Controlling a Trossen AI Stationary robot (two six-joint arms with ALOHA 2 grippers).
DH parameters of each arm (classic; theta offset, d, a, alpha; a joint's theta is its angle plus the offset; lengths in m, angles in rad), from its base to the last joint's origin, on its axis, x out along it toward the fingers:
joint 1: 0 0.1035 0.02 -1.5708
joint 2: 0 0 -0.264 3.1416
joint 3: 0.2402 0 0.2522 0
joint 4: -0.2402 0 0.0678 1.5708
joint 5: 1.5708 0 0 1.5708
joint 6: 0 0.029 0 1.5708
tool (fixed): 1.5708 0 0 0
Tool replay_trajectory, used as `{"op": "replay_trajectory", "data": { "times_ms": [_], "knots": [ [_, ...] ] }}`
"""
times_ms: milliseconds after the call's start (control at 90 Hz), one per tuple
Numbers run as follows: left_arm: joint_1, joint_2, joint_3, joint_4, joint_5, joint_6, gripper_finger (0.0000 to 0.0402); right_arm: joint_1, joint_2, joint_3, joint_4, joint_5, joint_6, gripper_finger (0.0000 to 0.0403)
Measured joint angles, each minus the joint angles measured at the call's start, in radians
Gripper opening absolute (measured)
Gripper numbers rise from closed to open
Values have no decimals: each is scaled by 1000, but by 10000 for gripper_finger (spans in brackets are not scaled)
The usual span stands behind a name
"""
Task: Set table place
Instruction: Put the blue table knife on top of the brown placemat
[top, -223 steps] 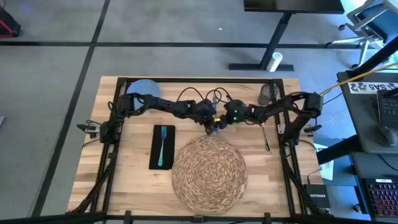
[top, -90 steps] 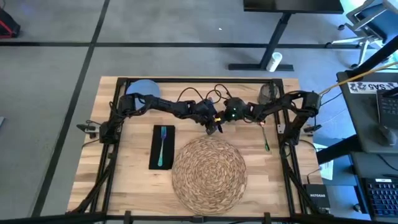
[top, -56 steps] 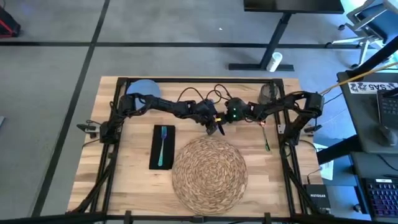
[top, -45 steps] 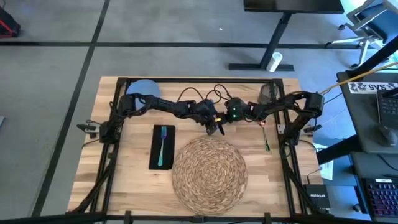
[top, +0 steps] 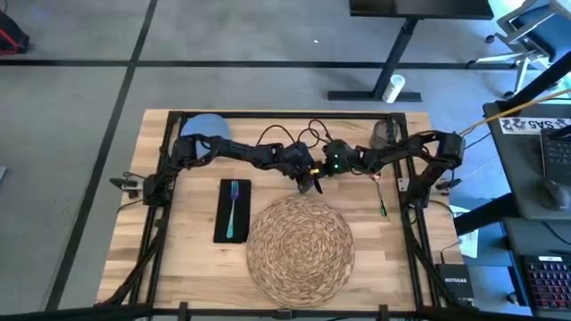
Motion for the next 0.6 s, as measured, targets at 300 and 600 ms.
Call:
{"op": "replay_trajectory", "data": {
  "times_ms": [300, 600],
  "knots": [
    [-1, 0, 3, 7, 16, 6, 0, 0, -41, -6, -33, -6, 10, 123],
    [-3, 0, 3, 17, 30, -20, 0, -2, -42, -6, -35, -14, 7, 123]
  ]
}}
